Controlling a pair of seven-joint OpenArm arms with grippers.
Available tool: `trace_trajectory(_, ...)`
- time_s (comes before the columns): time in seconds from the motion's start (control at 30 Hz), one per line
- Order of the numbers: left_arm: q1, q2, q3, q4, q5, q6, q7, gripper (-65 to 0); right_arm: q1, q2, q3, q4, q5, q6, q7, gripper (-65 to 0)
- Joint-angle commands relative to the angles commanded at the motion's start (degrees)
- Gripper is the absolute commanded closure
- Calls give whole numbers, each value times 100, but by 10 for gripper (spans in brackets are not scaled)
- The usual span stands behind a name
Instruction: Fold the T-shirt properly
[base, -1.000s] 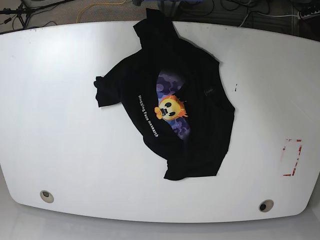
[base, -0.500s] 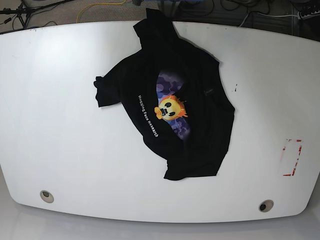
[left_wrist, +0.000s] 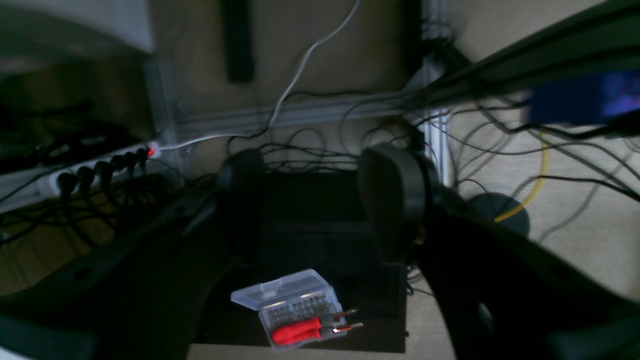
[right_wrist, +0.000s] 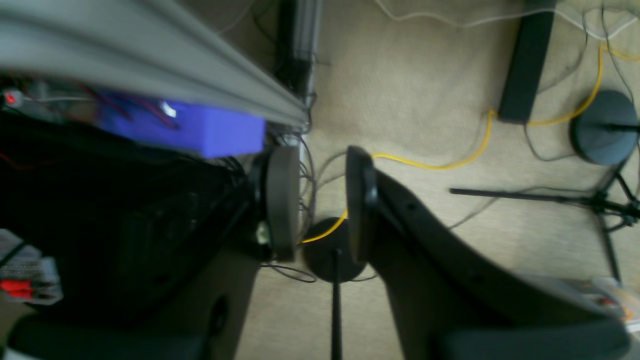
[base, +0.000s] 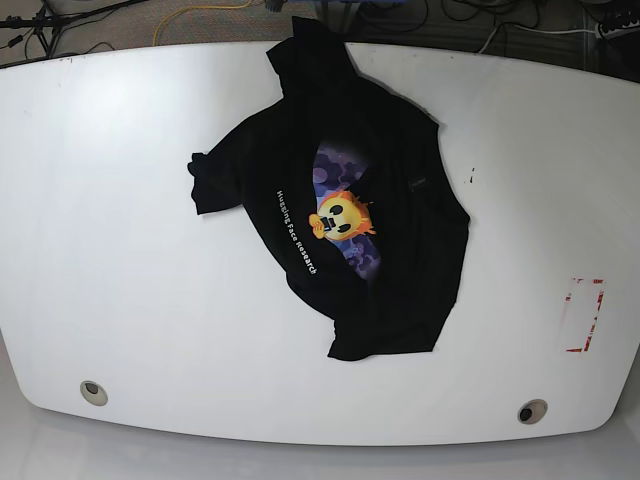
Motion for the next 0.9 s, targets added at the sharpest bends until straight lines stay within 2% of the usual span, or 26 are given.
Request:
trace_trajectory(0.67, 475, -15, -22, 992, -11, 0, -99, -318, -543, -6, -244, 1103, -20, 25, 13, -151)
trace_trajectory(0.9, 456, -154, -211, 1007, -280, 1, -107, -322, -368, 39, -463, 1323, -27, 1, -3, -151)
